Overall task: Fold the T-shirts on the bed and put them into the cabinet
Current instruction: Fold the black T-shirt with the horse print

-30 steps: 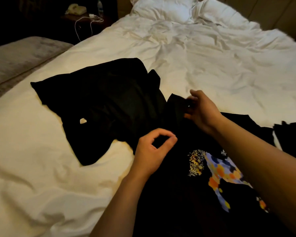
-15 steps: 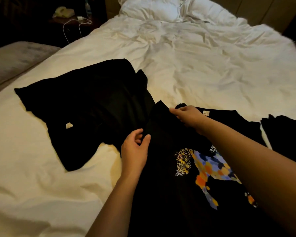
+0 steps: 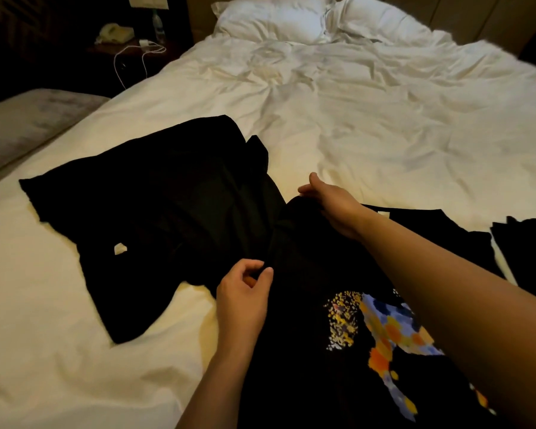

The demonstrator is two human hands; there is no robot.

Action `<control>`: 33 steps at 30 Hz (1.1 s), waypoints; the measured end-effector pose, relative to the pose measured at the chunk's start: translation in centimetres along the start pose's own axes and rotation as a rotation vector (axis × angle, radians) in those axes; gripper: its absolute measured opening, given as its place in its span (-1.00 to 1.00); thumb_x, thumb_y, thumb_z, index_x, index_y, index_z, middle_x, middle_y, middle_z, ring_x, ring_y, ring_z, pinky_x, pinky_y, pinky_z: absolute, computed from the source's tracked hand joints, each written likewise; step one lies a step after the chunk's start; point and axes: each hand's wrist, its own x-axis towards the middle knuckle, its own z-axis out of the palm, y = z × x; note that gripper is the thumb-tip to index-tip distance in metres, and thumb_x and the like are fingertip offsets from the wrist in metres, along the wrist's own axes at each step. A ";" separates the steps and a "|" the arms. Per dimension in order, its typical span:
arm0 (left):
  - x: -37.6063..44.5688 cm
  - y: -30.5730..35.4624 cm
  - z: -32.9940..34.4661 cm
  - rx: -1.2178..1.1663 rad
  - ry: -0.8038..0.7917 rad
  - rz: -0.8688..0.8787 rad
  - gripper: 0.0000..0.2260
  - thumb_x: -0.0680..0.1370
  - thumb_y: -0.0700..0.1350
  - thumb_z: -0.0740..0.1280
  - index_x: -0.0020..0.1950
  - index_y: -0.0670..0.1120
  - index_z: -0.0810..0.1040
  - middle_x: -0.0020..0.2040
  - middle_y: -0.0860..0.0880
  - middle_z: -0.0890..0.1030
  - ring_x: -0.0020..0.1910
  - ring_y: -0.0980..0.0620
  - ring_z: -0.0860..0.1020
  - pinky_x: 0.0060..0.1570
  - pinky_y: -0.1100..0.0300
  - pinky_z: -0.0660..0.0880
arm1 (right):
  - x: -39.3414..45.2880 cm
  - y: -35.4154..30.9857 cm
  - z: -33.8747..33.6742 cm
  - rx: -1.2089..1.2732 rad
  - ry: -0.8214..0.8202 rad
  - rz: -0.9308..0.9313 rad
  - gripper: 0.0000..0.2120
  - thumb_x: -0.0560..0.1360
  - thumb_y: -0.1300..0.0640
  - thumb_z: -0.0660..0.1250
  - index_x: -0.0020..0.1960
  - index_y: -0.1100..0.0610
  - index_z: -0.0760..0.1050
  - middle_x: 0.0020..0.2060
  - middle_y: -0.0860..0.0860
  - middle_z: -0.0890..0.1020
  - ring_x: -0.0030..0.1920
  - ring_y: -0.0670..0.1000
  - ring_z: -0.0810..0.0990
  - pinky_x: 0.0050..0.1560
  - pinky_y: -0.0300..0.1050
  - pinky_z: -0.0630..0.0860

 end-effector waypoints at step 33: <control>-2.0 -0.7 -1.9 0.159 -0.196 0.123 -0.63 0.56 0.04 0.40 0.35 0.13 0.43 0.24 0.08 0.47 0.13 0.14 0.51 0.00 0.32 0.42 | -11.6 8.9 -0.4 -0.382 0.421 -0.095 -0.56 0.57 -0.14 0.32 0.34 0.05 0.40 -0.01 -0.08 0.55 -0.09 -0.17 0.52 -0.19 -0.29 0.42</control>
